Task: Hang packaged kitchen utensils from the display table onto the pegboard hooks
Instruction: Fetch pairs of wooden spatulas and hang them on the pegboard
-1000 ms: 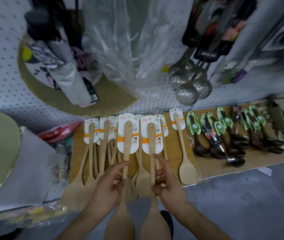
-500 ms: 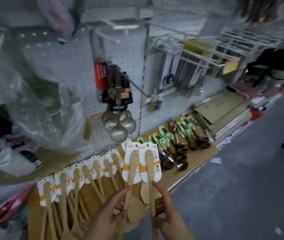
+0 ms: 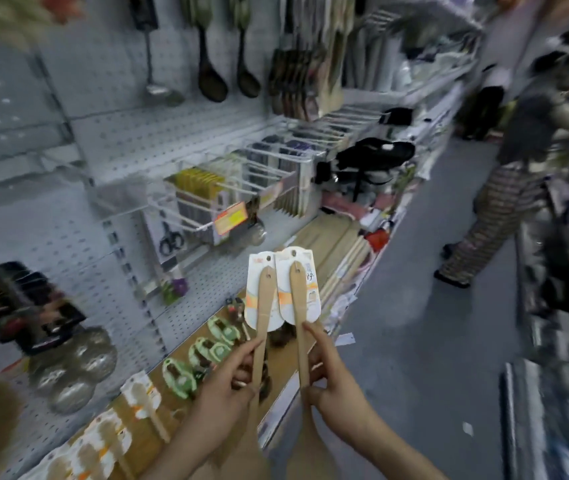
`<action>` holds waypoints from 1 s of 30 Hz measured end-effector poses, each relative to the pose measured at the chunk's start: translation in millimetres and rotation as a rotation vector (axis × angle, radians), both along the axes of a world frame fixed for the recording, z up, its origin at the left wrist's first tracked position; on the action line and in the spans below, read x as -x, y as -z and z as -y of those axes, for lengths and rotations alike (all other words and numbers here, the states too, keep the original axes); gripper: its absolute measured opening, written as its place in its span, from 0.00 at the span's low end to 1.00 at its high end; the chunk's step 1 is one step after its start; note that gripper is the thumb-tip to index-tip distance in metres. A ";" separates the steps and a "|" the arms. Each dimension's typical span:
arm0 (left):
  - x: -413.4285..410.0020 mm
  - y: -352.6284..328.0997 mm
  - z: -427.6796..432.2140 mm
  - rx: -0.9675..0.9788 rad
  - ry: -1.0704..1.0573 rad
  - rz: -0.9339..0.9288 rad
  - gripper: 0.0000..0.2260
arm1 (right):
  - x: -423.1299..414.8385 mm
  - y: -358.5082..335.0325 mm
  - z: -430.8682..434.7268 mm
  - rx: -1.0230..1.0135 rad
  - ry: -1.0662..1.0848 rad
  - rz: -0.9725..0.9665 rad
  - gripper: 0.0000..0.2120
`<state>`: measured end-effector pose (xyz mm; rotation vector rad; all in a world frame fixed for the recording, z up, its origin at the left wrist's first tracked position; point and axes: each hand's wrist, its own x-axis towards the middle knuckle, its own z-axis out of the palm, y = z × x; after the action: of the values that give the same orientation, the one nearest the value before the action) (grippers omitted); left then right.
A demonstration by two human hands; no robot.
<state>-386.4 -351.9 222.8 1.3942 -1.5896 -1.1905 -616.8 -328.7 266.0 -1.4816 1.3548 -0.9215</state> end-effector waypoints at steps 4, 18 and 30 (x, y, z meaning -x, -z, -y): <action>61.5 -43.0 32.1 0.061 0.062 -0.014 0.37 | 59.1 -32.0 23.6 0.061 0.036 -0.018 0.45; 209.5 -141.5 172.1 0.220 0.166 -0.118 0.34 | 194.5 -102.4 133.8 0.272 0.196 0.014 0.41; 294.3 -234.9 345.6 0.517 0.264 -0.104 0.33 | 284.1 -188.6 286.4 0.454 0.275 -0.060 0.38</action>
<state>-680.7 -697.5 457.7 0.8003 -1.8752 -0.8841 -900.9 -615.2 454.6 -1.6904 1.4828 -1.4440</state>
